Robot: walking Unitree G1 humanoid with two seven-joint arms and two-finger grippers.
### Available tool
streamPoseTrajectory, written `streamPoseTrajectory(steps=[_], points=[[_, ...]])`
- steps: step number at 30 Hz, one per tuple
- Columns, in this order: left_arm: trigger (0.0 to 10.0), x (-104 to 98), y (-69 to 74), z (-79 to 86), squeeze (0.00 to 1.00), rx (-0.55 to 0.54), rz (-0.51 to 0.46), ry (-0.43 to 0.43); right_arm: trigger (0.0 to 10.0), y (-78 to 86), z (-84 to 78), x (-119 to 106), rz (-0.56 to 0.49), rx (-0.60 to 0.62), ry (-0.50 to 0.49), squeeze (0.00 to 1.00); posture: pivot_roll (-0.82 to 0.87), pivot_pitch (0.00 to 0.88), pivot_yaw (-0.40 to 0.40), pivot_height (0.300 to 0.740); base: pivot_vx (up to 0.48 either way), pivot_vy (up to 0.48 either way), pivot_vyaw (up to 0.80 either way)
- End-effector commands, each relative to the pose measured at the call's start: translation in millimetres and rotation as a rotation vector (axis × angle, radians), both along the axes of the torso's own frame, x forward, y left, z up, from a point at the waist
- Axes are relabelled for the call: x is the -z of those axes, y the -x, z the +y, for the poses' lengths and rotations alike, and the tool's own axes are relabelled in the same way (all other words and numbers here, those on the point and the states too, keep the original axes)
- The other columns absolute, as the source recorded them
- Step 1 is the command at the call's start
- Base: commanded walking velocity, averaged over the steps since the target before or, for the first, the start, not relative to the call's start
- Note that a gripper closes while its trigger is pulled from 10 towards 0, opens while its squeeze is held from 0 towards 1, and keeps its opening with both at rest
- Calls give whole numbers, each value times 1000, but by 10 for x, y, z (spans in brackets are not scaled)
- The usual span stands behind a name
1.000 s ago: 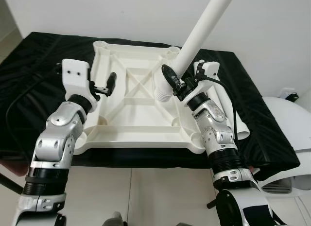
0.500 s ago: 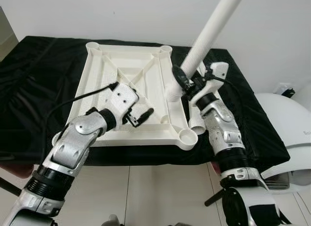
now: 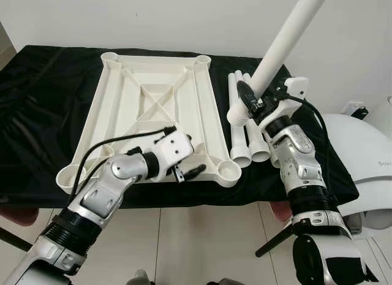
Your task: Building children table
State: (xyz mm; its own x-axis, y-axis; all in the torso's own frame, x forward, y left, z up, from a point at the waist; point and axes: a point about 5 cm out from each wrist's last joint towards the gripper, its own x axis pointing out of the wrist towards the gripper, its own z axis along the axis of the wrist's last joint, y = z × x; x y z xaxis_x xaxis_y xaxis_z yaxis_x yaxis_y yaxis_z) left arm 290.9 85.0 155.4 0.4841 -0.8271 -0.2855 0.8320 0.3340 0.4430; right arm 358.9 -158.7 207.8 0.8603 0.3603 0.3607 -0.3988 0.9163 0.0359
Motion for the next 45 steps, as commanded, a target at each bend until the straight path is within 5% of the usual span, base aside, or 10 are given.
streamPoseTrajectory(steps=[1, 15, 29, 31, 32, 33, 34, 45], points=[[10000, 141, 59, 30, 0, 38, 21, -77, 10000, 18, -43, -26, -18, 9, 15, 0, 46, 7, -16, 740, 0, 0, 0], [10000, 335, 74, 19, 0, 77, 51, -140, 10000, 36, -26, -1, -14, 16, 14, 0, 35, 16, -1, 740, 0, 0, 0], [10000, 515, -171, 60, 0, 30, 130, -173, 10000, 83, -41, -1, -19, 25, 13, 0, 10, 17, 12, 740, 0, 0, 0], [9255, 529, -179, 66, 0, 37, 138, -178, 10000, 87, -50, -4, -20, 29, 13, 0, 8, 18, 14, 740, 0, 0, 0], [4745, 536, -193, 74, 0, 40, 145, -180, 10000, 91, -58, -6, -21, 32, 15, 0, 5, 18, 17, 740, 0, 0, 0], [4745, 539, -203, 79, 0, 41, 150, -180, 10000, 93, -62, -8, -22, 35, 16, 0, 5, 18, 17, 740, 0, 0, 0], [0, 531, -223, 83, 0, 41, 152, -172, 10000, 97, -65, -7, -22, 37, 16, 0, 2, 18, 21, 740, 0, 0, 0], [0, 453, -423, 256, 0, -35, 143, -159, 10000, 117, -59, -7, -25, 43, 17, 0, 1, 16, 29, 740, 0, 0, 0]])
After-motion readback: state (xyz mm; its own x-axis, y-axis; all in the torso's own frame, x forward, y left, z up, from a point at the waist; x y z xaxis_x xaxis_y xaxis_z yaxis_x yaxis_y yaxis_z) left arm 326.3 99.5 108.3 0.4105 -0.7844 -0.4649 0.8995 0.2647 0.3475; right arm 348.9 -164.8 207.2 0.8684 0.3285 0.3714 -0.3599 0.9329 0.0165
